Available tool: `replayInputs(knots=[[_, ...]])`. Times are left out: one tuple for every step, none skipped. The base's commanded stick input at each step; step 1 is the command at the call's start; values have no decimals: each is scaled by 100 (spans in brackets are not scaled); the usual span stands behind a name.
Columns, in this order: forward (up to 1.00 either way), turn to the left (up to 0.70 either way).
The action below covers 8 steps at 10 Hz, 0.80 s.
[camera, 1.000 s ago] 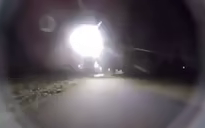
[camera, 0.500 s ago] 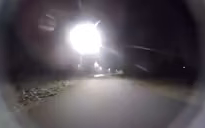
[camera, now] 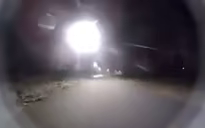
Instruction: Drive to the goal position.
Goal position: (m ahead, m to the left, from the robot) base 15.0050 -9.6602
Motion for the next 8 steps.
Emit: replayInputs(knots=[[100,4],[100,4],[100,4],[100,6],[100,11],[100,15],[100,12],[100,4]])
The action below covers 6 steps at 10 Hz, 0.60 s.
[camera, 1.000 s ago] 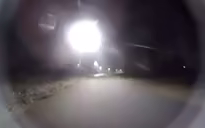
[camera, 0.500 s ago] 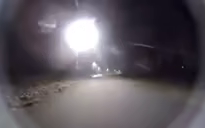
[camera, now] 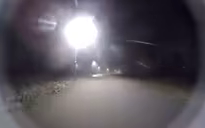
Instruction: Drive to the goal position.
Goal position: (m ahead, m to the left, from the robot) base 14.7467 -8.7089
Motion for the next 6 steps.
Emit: replayInputs(knots=[[100,5],[100,5],[100,7],[100,12],[100,11],[100,9]])
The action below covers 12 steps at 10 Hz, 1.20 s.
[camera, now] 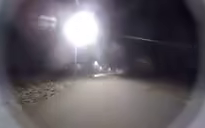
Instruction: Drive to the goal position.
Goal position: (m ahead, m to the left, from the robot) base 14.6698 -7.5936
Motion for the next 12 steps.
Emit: replayInputs(knots=[[100,6],[100,5],[100,5],[100,4],[100,4],[100,4],[100,4],[100,4],[100,4],[100,4],[100,4],[100,4]])
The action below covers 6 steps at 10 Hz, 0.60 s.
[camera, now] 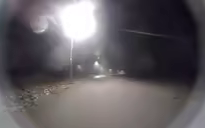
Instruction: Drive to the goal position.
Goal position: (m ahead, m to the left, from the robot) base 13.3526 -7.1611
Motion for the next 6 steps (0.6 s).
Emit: replayInputs(knots=[[100,4],[100,4],[100,4],[100,4],[100,4],[100,5]])
